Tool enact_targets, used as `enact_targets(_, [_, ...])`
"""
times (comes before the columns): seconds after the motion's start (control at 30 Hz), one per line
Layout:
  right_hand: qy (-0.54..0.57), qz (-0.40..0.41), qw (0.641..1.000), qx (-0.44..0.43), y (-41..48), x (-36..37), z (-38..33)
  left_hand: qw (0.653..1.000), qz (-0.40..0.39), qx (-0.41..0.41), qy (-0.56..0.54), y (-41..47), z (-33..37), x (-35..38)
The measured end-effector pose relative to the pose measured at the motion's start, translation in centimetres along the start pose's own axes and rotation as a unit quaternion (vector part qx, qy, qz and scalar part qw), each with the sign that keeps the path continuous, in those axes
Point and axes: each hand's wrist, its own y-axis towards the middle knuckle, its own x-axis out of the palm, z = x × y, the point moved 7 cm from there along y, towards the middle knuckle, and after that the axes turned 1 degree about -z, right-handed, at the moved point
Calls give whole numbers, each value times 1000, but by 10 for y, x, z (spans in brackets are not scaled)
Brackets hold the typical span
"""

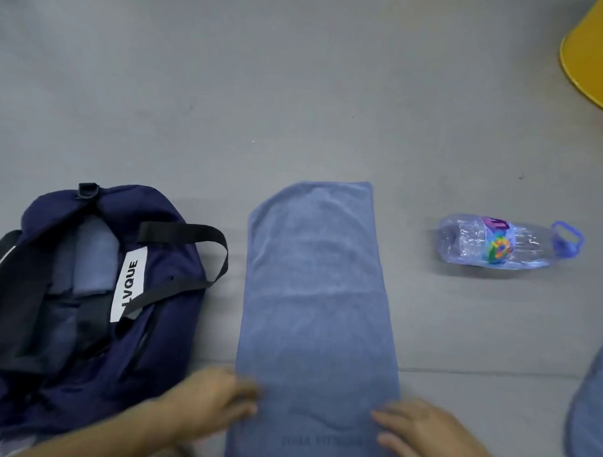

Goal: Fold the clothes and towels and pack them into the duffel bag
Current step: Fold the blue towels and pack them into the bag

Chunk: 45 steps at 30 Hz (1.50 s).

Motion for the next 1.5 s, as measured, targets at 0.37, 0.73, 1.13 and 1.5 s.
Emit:
enact_targets(0.37, [23, 174, 977, 118, 250, -224, 68, 902, 358, -209, -117, 170, -100, -273])
enact_targets(0.73, [-27, 129, 981, 142, 329, -198, 122, 837, 425, -245, -244, 219, -148, -254])
enact_targets(1.13, [-62, 163, 977, 123, 326, -196, 111, 908, 390, -138, -64, 228, -115, -233])
enact_targets(1.5, [97, 358, 917, 148, 266, -252, 94, 894, 382, -163, -171, 185, -103, -268])
